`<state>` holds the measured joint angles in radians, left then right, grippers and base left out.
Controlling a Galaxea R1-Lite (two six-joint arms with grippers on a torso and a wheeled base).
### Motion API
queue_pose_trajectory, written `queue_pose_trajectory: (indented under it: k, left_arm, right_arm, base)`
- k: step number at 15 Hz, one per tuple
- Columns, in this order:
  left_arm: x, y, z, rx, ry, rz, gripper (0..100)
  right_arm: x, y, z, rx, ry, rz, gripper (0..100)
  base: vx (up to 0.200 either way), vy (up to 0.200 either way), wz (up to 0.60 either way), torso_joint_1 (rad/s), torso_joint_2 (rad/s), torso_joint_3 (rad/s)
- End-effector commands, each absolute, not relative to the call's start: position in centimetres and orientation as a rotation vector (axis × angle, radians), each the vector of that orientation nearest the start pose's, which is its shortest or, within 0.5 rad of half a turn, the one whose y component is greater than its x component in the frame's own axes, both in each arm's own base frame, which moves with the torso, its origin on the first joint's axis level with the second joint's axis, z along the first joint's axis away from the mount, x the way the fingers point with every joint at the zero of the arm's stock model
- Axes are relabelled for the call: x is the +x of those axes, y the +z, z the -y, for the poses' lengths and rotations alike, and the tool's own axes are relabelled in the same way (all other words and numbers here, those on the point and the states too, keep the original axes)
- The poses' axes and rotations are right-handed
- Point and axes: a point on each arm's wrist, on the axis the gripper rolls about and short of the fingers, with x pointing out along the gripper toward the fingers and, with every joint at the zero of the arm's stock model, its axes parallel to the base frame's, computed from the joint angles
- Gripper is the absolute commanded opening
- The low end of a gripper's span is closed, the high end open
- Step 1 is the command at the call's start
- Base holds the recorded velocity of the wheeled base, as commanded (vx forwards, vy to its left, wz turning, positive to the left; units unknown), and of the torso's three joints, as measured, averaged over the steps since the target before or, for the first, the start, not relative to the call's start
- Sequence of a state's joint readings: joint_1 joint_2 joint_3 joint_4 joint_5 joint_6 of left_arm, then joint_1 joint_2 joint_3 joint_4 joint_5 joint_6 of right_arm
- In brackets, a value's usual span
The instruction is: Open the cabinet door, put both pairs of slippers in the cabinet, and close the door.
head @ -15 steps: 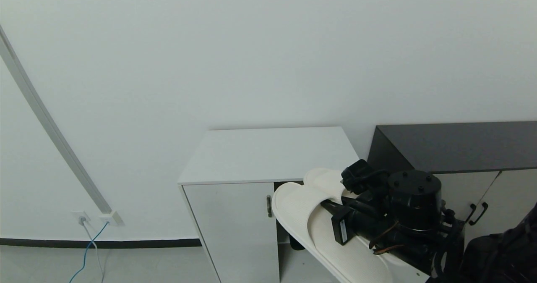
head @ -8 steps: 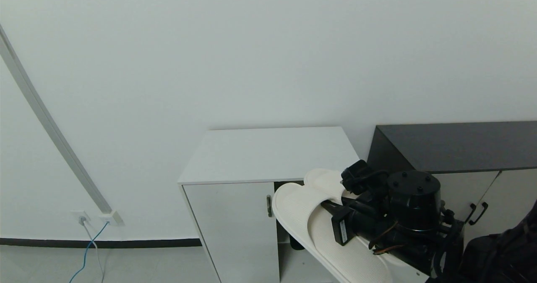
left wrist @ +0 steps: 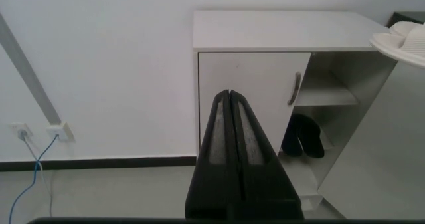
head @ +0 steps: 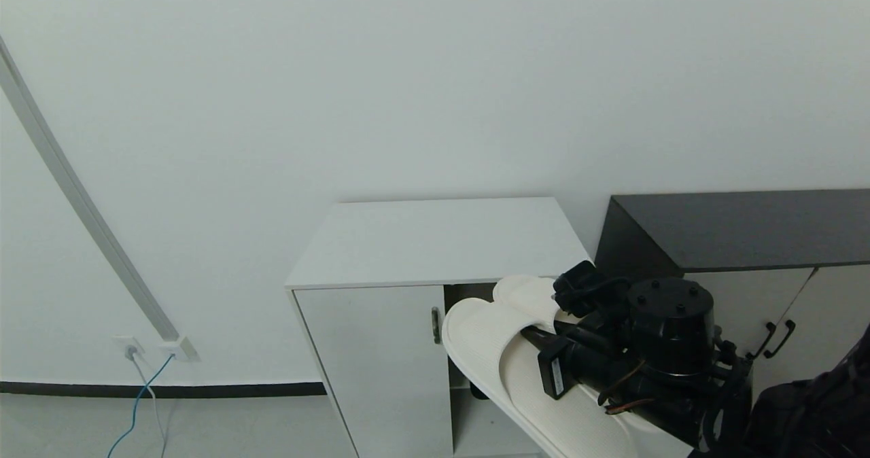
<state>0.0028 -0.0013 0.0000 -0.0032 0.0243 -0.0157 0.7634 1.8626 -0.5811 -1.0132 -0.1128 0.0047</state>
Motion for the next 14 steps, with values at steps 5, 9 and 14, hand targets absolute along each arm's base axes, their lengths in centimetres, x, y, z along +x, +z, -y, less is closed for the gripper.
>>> queue_pose_trajectory:
  k: [5,9,14]
  left_arm:
    - [-2.28,7.58,-0.05,-0.017,0.028,0.003,0]
    - [-2.28,7.58,-0.05,-0.015,0.028,0.003,0]
    - [-2.28,7.58,-0.05,-0.015,0.028,0.003,0]
  right_arm:
    - [22.28,11.30,-21.06,-0.114,0.649,-0.253,0]
    - [22.29,11.26,-21.07,-0.114,0.649,-0.255,0]
    - [22.26,11.26,-21.11,-0.116,0.650,-0.254,0]
  base:
    - [0.000,0.000,0.00,-0.156,0.35,0.198]
    - [0.000,0.000,0.00,-0.163,0.38,0.216]
    - [0.000,0.000,0.00,-0.202,0.48,0.274]
